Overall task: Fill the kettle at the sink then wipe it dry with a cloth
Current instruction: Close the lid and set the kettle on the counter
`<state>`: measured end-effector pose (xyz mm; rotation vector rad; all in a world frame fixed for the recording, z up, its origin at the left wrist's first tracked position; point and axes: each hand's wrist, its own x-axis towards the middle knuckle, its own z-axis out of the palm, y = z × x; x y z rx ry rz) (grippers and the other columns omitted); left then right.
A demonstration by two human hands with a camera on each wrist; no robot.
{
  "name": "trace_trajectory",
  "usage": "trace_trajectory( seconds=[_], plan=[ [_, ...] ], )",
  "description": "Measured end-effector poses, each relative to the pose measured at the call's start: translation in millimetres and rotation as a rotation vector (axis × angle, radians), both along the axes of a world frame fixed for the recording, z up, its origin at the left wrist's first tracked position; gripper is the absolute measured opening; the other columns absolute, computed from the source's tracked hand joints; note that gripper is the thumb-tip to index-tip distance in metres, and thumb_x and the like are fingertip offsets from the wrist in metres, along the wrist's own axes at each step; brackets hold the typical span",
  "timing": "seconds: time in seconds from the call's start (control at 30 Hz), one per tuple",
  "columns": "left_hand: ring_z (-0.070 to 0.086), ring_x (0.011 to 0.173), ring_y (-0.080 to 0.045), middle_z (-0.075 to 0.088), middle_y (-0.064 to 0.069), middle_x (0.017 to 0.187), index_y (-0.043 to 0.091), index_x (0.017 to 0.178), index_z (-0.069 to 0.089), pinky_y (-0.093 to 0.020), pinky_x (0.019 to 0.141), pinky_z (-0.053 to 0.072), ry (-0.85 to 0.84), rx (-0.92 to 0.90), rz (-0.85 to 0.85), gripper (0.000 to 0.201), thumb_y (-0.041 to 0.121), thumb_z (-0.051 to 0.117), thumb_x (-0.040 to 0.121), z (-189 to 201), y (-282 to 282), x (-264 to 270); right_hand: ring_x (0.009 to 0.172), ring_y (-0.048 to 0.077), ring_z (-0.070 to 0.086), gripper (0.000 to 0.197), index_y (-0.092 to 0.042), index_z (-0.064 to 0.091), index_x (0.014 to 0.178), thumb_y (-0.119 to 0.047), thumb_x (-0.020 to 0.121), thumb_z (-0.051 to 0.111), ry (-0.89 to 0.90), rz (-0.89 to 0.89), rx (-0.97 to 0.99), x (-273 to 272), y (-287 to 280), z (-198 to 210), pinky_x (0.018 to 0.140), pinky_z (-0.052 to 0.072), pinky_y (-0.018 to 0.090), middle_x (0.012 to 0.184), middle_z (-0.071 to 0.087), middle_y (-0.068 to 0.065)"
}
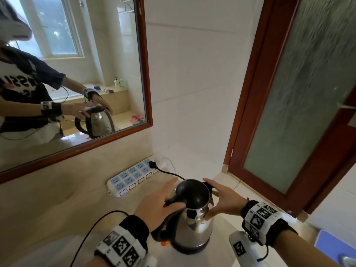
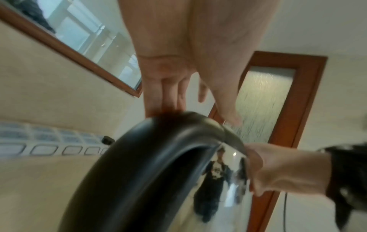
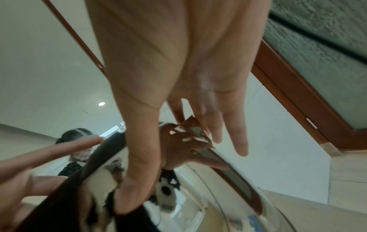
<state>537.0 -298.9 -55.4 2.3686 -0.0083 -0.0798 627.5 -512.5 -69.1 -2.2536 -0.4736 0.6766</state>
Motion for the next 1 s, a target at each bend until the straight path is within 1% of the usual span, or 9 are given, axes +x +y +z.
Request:
trace_trajectory(
  seconds=[0.2,0.4,0.5,0.6,0.7,0.77,0.83,0.9,1.0],
  plan=[
    [0.058,0.113,-0.023,0.060,-0.002,0.123,0.050,0.138,0.011,-0.048,0.105,0.039,0.186,-0.395,0.078,0.088,0.089,0.019,0.060,-0.8,-10.6,-17.6,0.142,0.001,0.009,0.119,-0.029,-0.007,0.154,-0.037,0.072,0.079,-0.126,0.027,0.038,-58.8,4.4,-5.8,0.111,0.011,0.014,0.162,-0.004,-0.003],
    [0.064,0.101,-0.019,0.055,-0.018,0.131,0.015,0.146,0.016,-0.014,0.068,0.051,0.411,-0.535,0.062,0.098,0.077,0.011,0.069,12.3,-33.6,-27.2,0.144,0.002,0.012,0.127,-0.029,-0.012,0.153,-0.036,0.068,0.082,-0.198,-0.042,0.050,-94.7,14.1,-20.7,0.104,0.012,0.007,0.159,-0.024,-0.001],
    [0.061,0.110,-0.018,0.055,-0.015,0.132,0.015,0.146,0.015,-0.020,0.084,0.044,0.462,-0.571,0.022,0.121,0.085,0.014,0.047,2.4,-35.7,-27.7,0.150,0.015,0.012,0.118,-0.030,-0.010,0.152,-0.028,0.073,0.078,-0.221,-0.043,0.033,-97.8,15.4,-22.6,0.101,0.015,0.003,0.159,-0.026,0.005],
    [0.062,0.102,-0.006,0.052,-0.010,0.136,0.017,0.146,0.014,-0.014,0.091,0.040,0.374,-0.575,0.002,0.093,0.073,0.012,0.072,5.6,-32.9,-33.0,0.150,0.016,0.008,0.114,-0.033,-0.010,0.152,-0.023,0.076,0.075,-0.203,0.001,0.018,-93.2,10.1,-19.0,0.103,0.015,0.006,0.160,-0.024,0.004],
    [0.051,0.113,-0.006,0.039,0.002,0.145,0.034,0.144,0.007,-0.024,0.106,0.032,0.037,-0.367,0.005,0.057,0.053,0.023,0.093,14.3,-26.9,-35.4,0.150,0.019,0.011,0.113,-0.034,-0.010,0.151,-0.020,0.077,0.074,-0.179,0.068,-0.034,-86.8,0.3,-10.3,0.106,0.016,0.011,0.161,-0.021,0.004],
    [0.045,0.106,-0.006,0.047,0.008,0.122,0.034,0.145,0.006,-0.023,0.096,0.031,-0.072,-0.172,-0.038,0.055,0.042,0.029,0.096,16.4,-22.3,-32.9,0.151,0.020,0.010,0.110,-0.032,-0.008,0.152,-0.016,0.079,0.072,-0.182,0.110,-0.101,-81.4,-9.4,-1.7,0.110,0.017,0.014,0.162,-0.016,0.005],
    [0.043,0.122,-0.014,0.044,0.001,0.133,0.028,0.146,0.002,-0.029,0.103,0.031,-0.100,0.025,-0.122,0.059,0.035,0.034,0.097,12.5,-19.0,-27.4,0.150,0.024,0.015,0.106,-0.034,-0.006,0.152,-0.010,0.081,0.069,-0.212,0.130,-0.182,-74.6,-21.0,5.1,0.114,0.023,0.023,0.162,-0.012,0.009],
    [0.006,0.143,-0.009,0.008,0.004,0.157,0.025,0.144,-0.010,-0.030,0.116,0.010,-0.118,0.321,-0.264,0.072,0.031,0.041,0.095,2.6,-17.4,-21.5,0.147,0.029,0.023,0.104,-0.036,-0.009,0.149,-0.004,0.081,0.062,-0.255,0.123,-0.251,-69.1,-30.6,10.0,0.114,0.029,0.031,0.162,-0.009,0.012],
    [-0.020,0.137,-0.003,-0.023,0.010,0.150,0.020,0.141,-0.021,-0.029,0.114,-0.009,-0.093,0.579,-0.382,0.089,0.037,0.049,0.089,-10.9,-17.4,-15.5,0.145,0.030,0.029,0.096,-0.036,-0.005,0.151,0.002,0.084,0.053,-0.271,0.108,-0.294,-69.3,-36.1,11.4,0.114,0.029,0.034,0.163,-0.003,0.012]
  ],
)
